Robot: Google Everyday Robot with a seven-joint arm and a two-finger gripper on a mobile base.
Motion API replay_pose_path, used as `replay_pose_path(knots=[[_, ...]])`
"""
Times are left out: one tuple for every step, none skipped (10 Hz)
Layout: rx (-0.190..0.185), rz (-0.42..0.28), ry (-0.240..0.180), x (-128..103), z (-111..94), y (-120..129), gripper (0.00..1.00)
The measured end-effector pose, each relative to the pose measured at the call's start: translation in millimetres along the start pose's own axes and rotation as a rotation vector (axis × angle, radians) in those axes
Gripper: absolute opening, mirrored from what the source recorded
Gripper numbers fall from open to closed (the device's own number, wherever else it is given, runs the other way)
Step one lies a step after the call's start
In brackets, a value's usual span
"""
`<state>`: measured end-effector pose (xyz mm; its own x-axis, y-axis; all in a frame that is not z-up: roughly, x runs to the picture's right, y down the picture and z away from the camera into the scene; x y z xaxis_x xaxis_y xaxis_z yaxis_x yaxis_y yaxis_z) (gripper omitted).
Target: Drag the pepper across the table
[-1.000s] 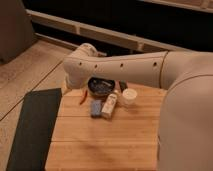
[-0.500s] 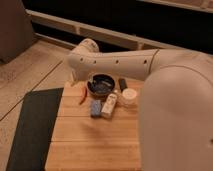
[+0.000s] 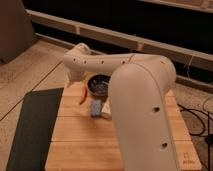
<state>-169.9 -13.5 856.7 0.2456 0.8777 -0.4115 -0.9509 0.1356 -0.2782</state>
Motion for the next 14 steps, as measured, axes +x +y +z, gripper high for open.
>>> replay_pose_path(knots=[[0.003,0.030,0.062,8.1,18.9,-3.9,0.65],[0.007,0.049,0.099,11.2,28.8,-7.3,0.65],[0.012,0.066,0.135,13.2,38.5,-9.3,0.65],[0.015,0.085,0.165,13.9,46.3,-12.3,0.65],[0.017,0.105,0.197,13.5,54.1,-17.1,0.65],[0.017,0.117,0.221,10.9,60.3,-20.2,0.65],[0.015,0.122,0.232,8.3,63.7,-21.1,0.65],[0.012,0.126,0.246,4.1,68.9,-22.7,0.65],[0.011,0.127,0.257,0.4,72.0,-24.7,0.65],[0.009,0.126,0.267,-5.1,76.9,-25.9,0.65],[0.006,0.122,0.275,-9.9,80.7,-26.0,0.65],[0.003,0.116,0.288,-12.5,85.9,-26.4,0.65],[-0.001,0.109,0.301,-14.0,90.1,-26.0,0.65],[-0.009,0.091,0.315,-15.4,96.2,-23.3,0.65]])
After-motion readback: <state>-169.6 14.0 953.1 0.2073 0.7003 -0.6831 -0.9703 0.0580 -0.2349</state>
